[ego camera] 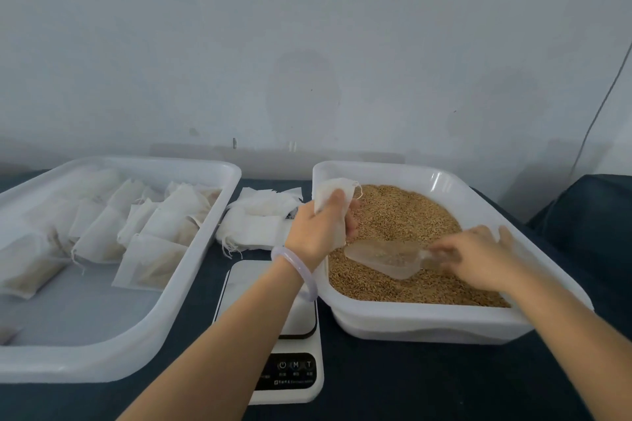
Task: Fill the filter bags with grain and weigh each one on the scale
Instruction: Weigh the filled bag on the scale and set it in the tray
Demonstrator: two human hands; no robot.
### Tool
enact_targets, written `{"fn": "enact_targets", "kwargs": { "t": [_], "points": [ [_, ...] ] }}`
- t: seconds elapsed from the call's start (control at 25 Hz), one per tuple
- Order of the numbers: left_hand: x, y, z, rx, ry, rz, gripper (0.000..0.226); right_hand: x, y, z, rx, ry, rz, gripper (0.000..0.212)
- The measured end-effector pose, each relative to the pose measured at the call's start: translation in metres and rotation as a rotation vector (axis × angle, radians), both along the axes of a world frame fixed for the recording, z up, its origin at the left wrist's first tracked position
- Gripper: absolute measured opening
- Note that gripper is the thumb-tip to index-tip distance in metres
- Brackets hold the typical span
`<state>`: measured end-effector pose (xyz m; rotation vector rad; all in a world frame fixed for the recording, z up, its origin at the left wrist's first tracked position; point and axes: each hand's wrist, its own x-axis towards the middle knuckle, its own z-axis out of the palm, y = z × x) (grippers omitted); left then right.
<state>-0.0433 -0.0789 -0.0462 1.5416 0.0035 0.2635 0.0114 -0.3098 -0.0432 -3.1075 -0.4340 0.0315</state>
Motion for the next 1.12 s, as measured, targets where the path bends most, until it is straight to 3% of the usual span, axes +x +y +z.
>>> {"fn": "enact_targets", "kwargs": {
  "t": [0.04, 0.12, 0.24, 0.32, 0.4, 0.48, 0.64, 0.8, 1.0, 1.12],
  "points": [
    [-0.002, 0.004, 0.003, -0.056, -0.012, -0.036, 0.038, -0.002, 0.006, 0.001, 0.034, -0.009, 0.052, 0.037],
    [-0.004, 0.021, 0.013, -0.081, -0.047, -0.161, 0.041, -0.01, 0.028, 0.014, 0.297, -0.019, 0.201, 0.047],
    [-0.014, 0.051, 0.029, -0.002, -0.032, -0.393, 0.044, -0.037, 0.08, 0.036, 0.765, 0.253, 0.467, 0.05],
    [-0.023, 0.064, 0.03, 0.031, 0.041, -0.432, 0.046, -0.045, 0.115, 0.036, 0.962, 0.399, 0.571, 0.042],
    [-0.034, 0.077, 0.028, 0.054, 0.058, -0.383, 0.04, -0.047, 0.145, 0.034, 1.05, 0.389, 0.561, 0.021],
    [-0.046, 0.095, 0.028, 0.195, 0.04, -0.28, 0.036, -0.045, 0.163, 0.028, 0.976, 0.3, 0.54, 0.01],
    [-0.049, 0.126, 0.022, 0.673, 0.146, -0.167, 0.018, -0.038, 0.177, 0.007, 0.74, 0.173, 0.551, 0.016],
    [-0.04, 0.117, 0.013, 0.915, 0.222, -0.108, 0.019, -0.037, 0.18, -0.002, 0.619, 0.162, 0.552, 0.045],
    [-0.038, 0.115, 0.012, 1.152, 0.303, -0.124, 0.031, -0.035, 0.183, -0.003, 0.507, 0.121, 0.571, 0.048],
    [-0.04, 0.107, 0.011, 1.316, 0.329, -0.136, 0.029, -0.036, 0.189, -0.001, 0.274, 0.077, 0.617, 0.051]
  ]
}}
